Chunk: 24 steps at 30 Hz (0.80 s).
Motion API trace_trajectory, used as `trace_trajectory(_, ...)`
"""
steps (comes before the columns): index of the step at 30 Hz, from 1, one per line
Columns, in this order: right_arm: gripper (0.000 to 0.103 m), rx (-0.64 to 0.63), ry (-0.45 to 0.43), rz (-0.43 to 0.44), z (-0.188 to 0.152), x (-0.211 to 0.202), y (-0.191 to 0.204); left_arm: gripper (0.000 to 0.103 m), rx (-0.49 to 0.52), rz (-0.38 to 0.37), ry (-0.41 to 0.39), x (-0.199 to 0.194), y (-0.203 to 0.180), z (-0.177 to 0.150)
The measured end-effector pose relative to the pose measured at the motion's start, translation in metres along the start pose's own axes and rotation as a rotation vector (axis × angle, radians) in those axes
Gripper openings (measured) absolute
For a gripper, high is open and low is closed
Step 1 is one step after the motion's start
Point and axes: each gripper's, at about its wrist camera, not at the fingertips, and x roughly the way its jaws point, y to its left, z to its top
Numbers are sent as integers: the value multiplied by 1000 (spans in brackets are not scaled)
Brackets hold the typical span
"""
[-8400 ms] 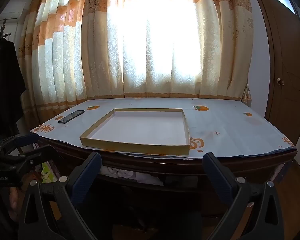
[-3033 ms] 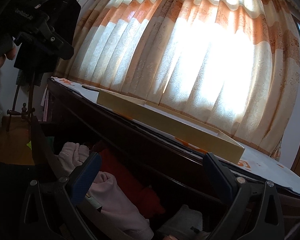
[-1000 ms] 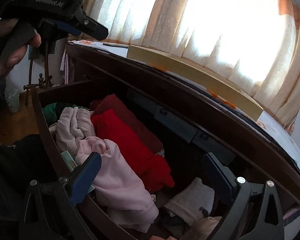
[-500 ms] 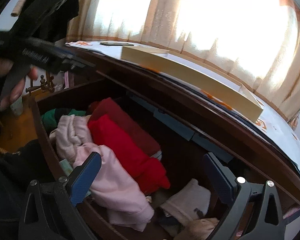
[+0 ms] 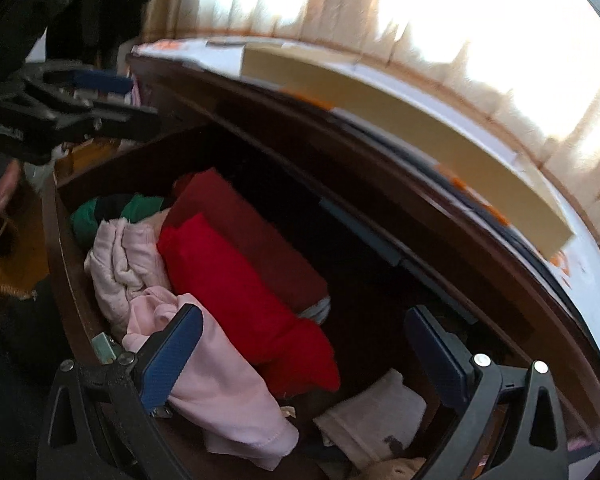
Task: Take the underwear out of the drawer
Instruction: 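Lower the right tool into the drawer over the rolled red garment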
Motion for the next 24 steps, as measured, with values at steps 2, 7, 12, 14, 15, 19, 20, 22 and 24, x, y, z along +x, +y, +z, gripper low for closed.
trace_trajectory(2,100,-22,34,43,5,9,3,103,-3,-2,3,2,2,0)
trace_trajectory(7,81,1,110,186,17,26,-2,103,-11,-1,7,4,7,0)
trace_trajectory(12,77,38,174,277,30,36,-13,103,-14,-4,16,7,10,-1)
trace_trajectory(14,76,44,175,287,34,37,-17,103,-15,-3,15,7,10,-1)
trace_trajectory(15,74,45,173,288,35,39,-18,103,-17,-3,14,7,11,-1)
trace_trajectory(19,72,50,147,260,29,35,-28,103,-23,-3,14,7,12,-1)
trace_trajectory(20,72,53,140,251,29,34,-31,103,-23,-2,15,7,12,-1)
trace_trajectory(22,72,22,148,207,28,35,-29,103,-21,-3,17,7,12,-1)
trace_trajectory(24,69,-16,168,177,23,38,-26,103,-18,-3,18,8,11,-1)
